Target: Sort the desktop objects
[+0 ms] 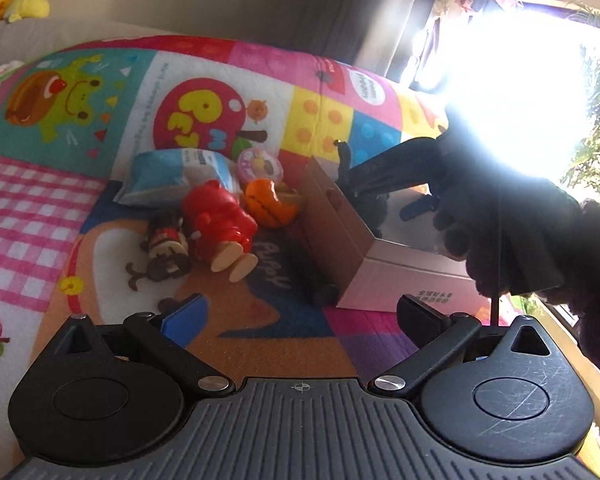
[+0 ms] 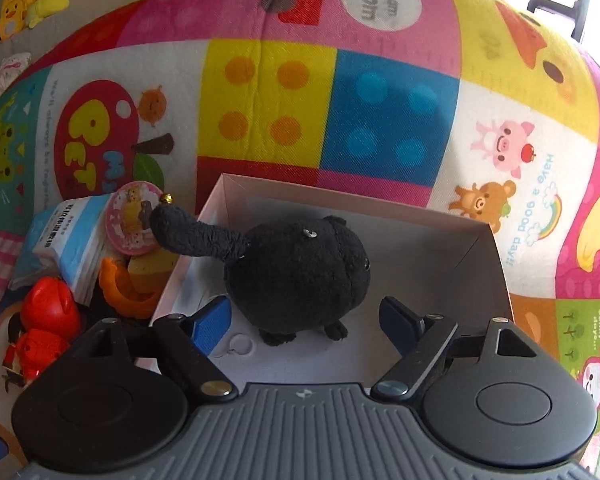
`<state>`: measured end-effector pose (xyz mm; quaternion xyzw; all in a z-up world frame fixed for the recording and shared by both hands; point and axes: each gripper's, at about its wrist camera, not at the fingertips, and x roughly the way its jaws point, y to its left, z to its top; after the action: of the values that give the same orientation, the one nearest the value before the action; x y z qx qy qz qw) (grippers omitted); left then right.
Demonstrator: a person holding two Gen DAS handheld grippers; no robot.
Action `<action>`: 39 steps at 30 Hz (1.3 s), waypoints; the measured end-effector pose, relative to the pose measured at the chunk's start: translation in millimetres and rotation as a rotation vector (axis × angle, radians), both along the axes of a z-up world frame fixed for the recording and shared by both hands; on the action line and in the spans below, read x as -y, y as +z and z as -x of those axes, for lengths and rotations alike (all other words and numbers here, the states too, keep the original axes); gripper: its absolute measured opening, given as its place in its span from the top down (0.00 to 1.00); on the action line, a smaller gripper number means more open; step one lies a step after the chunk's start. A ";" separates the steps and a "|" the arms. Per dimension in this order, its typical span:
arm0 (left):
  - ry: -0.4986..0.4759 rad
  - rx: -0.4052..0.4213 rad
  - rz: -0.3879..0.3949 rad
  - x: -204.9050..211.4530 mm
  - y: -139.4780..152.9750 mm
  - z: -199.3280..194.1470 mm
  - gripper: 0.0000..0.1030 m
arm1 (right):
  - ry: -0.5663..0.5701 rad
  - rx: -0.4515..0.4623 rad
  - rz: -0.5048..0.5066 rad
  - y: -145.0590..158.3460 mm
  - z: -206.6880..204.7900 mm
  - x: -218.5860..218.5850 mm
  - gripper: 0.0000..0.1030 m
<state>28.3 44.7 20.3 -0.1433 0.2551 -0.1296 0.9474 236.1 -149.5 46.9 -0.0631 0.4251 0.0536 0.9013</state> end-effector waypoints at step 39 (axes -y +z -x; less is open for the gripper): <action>0.243 -0.018 -0.353 -17.9 9.5 -43.8 0.32 | -0.084 0.274 -0.215 -20.8 259.9 95.0 0.00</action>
<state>72.1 62.6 29.8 -0.0059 0.2630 0.0333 0.9642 -23.8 -244.5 26.1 0.0446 0.2926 0.0521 0.9538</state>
